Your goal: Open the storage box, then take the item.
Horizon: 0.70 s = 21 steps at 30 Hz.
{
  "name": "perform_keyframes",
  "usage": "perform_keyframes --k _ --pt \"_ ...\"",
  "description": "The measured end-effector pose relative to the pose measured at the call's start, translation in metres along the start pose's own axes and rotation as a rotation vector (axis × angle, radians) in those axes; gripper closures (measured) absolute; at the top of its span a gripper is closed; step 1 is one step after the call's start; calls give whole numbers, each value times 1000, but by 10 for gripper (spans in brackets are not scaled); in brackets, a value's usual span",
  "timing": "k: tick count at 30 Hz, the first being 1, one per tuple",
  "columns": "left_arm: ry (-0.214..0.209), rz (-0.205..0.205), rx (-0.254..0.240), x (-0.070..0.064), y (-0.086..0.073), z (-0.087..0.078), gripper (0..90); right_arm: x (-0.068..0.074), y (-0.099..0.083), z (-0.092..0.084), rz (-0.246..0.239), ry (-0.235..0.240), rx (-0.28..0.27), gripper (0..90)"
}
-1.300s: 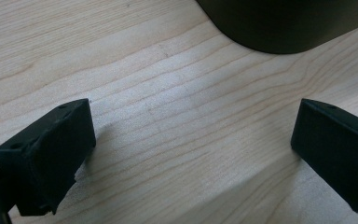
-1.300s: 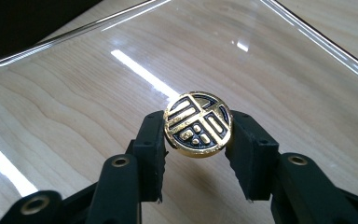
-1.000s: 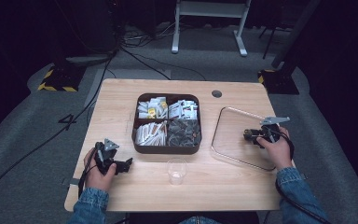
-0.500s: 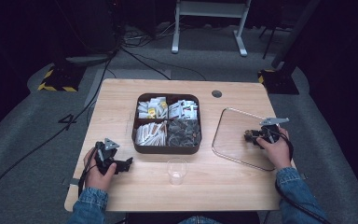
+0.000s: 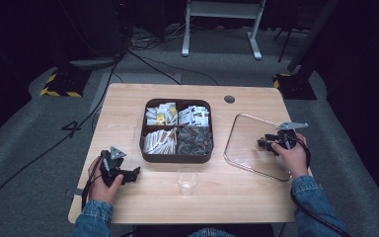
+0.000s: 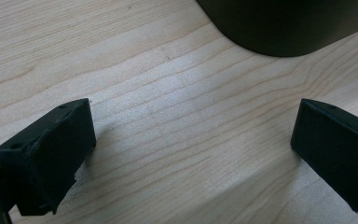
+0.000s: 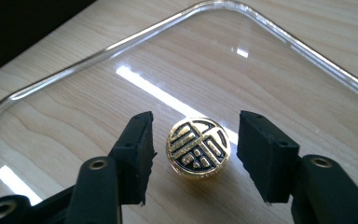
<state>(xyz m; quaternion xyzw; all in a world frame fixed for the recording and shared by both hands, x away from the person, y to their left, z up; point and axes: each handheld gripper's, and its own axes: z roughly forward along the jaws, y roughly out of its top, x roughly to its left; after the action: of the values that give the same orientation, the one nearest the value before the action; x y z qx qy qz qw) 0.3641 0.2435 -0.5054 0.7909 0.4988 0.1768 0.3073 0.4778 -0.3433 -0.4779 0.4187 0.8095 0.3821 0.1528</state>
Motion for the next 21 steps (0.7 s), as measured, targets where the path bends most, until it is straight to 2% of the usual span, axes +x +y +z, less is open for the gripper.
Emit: perform_keyframes --k 10,16,21 --pt "-1 0 -2 0 0 0 2 7 11 -16 18 13 -65 438" --pt "-1 1 -2 0 0 0 2 17 21 -22 10 46 -97 431" --pt "-1 1 -2 0 0 0 2 32 31 -24 -7 74 -125 423"
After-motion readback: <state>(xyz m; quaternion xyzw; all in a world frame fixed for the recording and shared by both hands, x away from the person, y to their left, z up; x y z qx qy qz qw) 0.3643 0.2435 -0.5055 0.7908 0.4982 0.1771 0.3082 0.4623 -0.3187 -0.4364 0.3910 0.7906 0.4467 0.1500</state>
